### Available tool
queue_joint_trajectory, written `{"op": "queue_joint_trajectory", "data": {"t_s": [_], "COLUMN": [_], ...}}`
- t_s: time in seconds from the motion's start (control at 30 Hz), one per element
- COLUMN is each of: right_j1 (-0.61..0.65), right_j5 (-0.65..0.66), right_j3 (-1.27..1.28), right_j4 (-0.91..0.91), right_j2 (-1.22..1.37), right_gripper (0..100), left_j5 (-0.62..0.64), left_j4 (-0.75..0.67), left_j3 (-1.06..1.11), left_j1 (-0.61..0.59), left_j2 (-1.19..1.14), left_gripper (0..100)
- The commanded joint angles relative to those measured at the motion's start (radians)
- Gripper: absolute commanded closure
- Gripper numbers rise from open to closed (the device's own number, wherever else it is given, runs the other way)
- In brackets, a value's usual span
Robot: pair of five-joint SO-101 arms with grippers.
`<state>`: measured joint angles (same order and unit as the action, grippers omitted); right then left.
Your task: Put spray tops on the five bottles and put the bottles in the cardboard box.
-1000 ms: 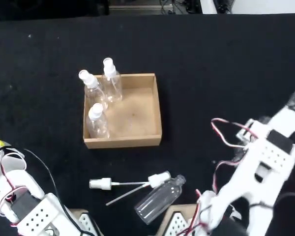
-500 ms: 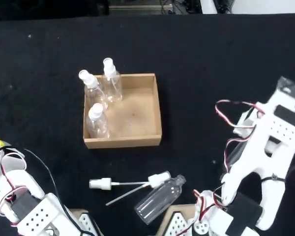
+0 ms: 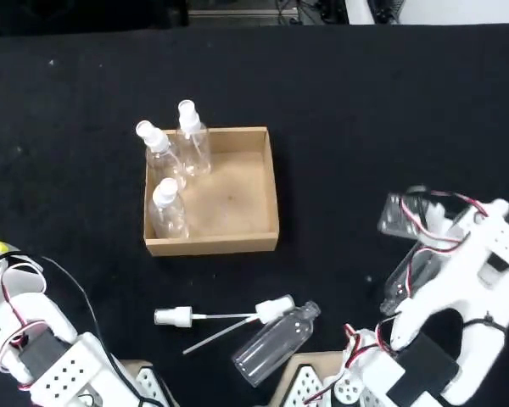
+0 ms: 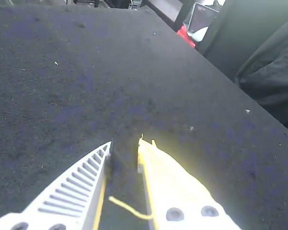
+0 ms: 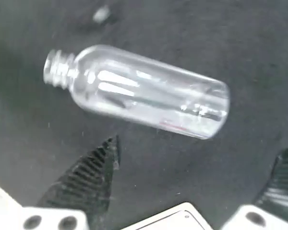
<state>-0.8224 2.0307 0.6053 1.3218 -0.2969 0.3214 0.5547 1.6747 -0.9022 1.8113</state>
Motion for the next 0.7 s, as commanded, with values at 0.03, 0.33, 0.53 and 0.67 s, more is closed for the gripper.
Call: {"op": "queue_joint_trajectory", "data": {"t_s": [0.03,0.33,0.53,0.67], "right_j1": [-0.057,0.02,0.015,0.028], "right_j5": [0.164,0.203,0.195,0.018], "right_j3": [0.024,0.179,0.318,0.352], "right_j4": [-0.028,-0.149,-0.353,-0.393], "right_j2": [-0.001,-0.001,-0.001,-0.001], "right_gripper": [56.1,56.1,56.3,66.0], "left_j5": [-0.002,-0.002,-0.002,-0.002], "left_j4": [-0.029,-0.028,-0.028,-0.028], "left_j3": [0.025,0.025,0.025,0.025], "left_j1": [0.01,0.008,0.01,0.01], "left_j2": [0.012,0.012,0.012,0.012], "left_gripper": [92,92,92,92]}}
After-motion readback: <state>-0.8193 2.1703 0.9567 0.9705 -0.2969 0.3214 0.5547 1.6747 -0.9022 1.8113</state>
